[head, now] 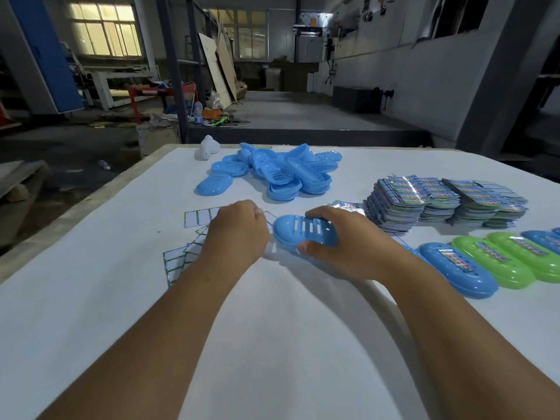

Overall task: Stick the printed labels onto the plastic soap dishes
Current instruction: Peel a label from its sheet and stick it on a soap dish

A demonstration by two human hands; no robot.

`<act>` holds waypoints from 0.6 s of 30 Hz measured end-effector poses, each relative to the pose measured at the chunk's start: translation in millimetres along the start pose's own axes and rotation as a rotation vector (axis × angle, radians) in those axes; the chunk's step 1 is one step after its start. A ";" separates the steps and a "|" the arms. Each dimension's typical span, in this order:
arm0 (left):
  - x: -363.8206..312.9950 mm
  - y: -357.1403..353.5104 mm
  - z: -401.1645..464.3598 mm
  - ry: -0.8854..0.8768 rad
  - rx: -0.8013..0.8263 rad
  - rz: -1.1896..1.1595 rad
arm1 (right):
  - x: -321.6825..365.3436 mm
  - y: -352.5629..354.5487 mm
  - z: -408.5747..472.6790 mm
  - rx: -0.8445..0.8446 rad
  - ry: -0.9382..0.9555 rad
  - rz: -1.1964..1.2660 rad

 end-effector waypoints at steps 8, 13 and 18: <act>29.0 25.6 4.5 0.162 0.247 0.381 | -4.0 -5.9 -2.6 0.106 -0.031 -0.108; 33.9 29.1 2.1 0.156 0.284 0.313 | -1.8 -7.1 -1.6 0.127 -0.039 -0.113; 32.4 24.4 1.8 0.132 0.286 0.288 | -1.0 -6.9 -2.7 0.133 -0.039 -0.120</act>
Point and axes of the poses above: each hand's wrist, its own z-axis towards the middle knuckle, its own y-axis out of the back of the hand, x = y × z, the point moved 2 cm from there along z, towards the middle knuckle, and after that the axes turned 8 degrees about -y, right-handed, at the moved point
